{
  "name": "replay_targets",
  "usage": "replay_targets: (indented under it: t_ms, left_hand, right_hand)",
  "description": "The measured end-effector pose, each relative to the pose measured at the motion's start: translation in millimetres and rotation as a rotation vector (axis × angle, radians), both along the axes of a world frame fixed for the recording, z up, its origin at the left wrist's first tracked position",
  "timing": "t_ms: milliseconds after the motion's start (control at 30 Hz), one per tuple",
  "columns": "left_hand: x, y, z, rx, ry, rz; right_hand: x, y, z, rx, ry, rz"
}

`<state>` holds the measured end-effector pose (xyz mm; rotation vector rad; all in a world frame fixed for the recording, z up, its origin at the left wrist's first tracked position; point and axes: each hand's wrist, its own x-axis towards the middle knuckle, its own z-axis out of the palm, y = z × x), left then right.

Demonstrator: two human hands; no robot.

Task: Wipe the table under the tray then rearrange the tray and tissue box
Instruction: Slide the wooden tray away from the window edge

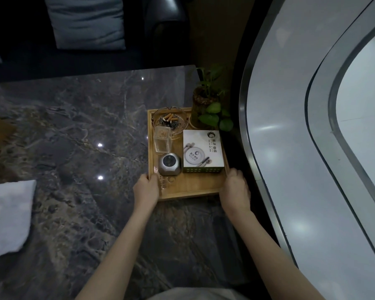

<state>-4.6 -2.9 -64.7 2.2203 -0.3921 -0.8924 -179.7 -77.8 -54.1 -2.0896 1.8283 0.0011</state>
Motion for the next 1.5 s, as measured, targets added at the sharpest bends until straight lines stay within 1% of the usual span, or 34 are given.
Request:
replay_targets:
  t_ms: [100,200,300,400,500,633,767,1067,1200,1267,1367,1433,1500]
  left_hand:
    - [3.1,-4.8,-6.8,0.014,0.014,0.003]
    - [4.7,-5.3,-14.6,0.016,-0.013,-0.009]
    - [4.1,-5.0,-17.9,0.006,-0.083,-0.03]
    - [2.9,-5.6,-18.6,-0.017,-0.14,-0.055]
    - [2.7,-4.6,-20.2,-0.021,-0.172,-0.054]
    - [2.7,-3.1,-19.6,-0.026,-0.192,-0.054]
    - [8.2,2.2,-19.1,-0.034,-0.203,-0.043]
    - [49.8,24.0,8.8,-0.115,-0.286,0.009]
    - [75.6,45.4,17.3,-0.147,-0.338,0.053]
    - [78.4,48.8,18.8,-0.13,-0.343,0.043]
    - [82.0,52.9,25.2,-0.12,-0.37,0.044]
    - [150.5,122.2,31.5,-0.098,-0.395,0.11]
    - [155.1,127.4,26.1,-0.072,-0.387,0.081]
  right_hand:
    - [-1.8,-1.5,-6.0,-0.001,-0.182,-0.027]
    - [-0.2,-7.7,-9.6,0.118,-0.416,-0.174]
    - [3.4,-16.7,-10.9,0.217,-0.535,-0.303]
    - [8.9,-26.4,-16.1,0.257,-0.557,-0.375]
    - [14.1,-30.1,-20.5,0.239,-0.554,-0.423]
    - [16.1,-26.4,-23.0,0.166,-0.486,-0.394]
    - [21.6,-23.5,-19.7,0.079,-0.472,-0.354]
    - [64.8,-5.9,-5.1,-0.069,-0.532,-0.27]
    - [92.8,13.5,5.7,-0.08,-0.565,-0.23]
    - [96.5,16.3,7.9,-0.076,-0.581,-0.244]
    - [102.0,17.9,7.5,-0.072,-0.547,-0.258]
    - [174.3,81.5,7.4,-0.034,-0.546,-0.176]
    - [176.7,88.5,5.0,-0.048,-0.577,-0.198]
